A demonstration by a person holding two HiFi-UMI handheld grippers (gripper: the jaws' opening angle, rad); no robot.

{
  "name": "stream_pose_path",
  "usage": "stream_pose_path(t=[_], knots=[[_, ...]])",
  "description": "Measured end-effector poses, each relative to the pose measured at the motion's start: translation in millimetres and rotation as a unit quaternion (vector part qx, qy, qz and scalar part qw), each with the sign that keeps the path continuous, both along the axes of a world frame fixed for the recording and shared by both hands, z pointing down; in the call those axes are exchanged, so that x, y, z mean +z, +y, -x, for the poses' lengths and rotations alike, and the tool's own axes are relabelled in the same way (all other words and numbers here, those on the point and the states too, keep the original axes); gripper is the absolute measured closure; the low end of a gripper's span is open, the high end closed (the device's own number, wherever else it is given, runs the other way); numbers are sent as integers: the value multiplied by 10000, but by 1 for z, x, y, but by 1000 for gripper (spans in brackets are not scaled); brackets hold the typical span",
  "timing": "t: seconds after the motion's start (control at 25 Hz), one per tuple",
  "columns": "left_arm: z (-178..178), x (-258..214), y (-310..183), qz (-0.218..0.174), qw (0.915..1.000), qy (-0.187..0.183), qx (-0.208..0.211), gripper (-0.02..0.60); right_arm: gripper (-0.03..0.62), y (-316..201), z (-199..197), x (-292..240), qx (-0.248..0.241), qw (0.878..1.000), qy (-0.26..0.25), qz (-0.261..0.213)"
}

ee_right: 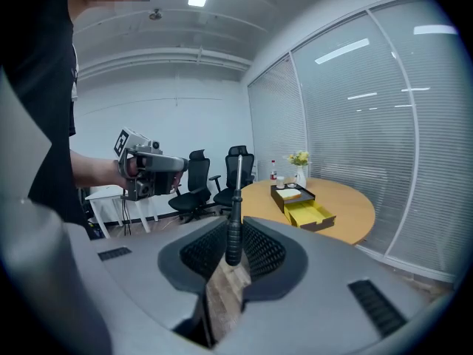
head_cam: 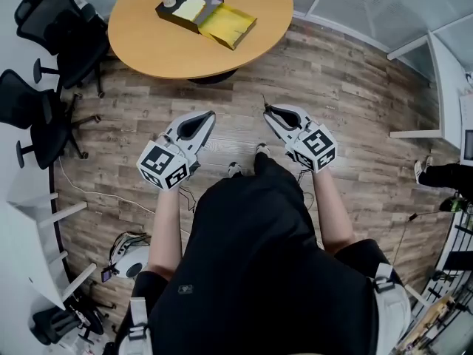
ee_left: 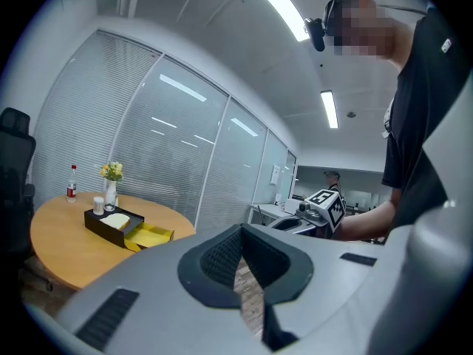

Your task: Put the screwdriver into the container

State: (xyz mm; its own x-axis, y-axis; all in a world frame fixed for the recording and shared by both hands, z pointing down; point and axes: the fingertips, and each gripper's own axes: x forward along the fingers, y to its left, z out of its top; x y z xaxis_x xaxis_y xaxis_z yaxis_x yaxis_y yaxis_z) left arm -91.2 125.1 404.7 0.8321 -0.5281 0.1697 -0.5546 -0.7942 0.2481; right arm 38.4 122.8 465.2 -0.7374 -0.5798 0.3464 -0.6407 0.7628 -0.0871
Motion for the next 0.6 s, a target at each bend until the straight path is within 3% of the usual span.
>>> stream_pose_path(t=[0.6], knots=[[6, 4, -38, 89, 9991, -164, -372, 578, 533, -50, 10, 11, -385, 9991, -170, 93]])
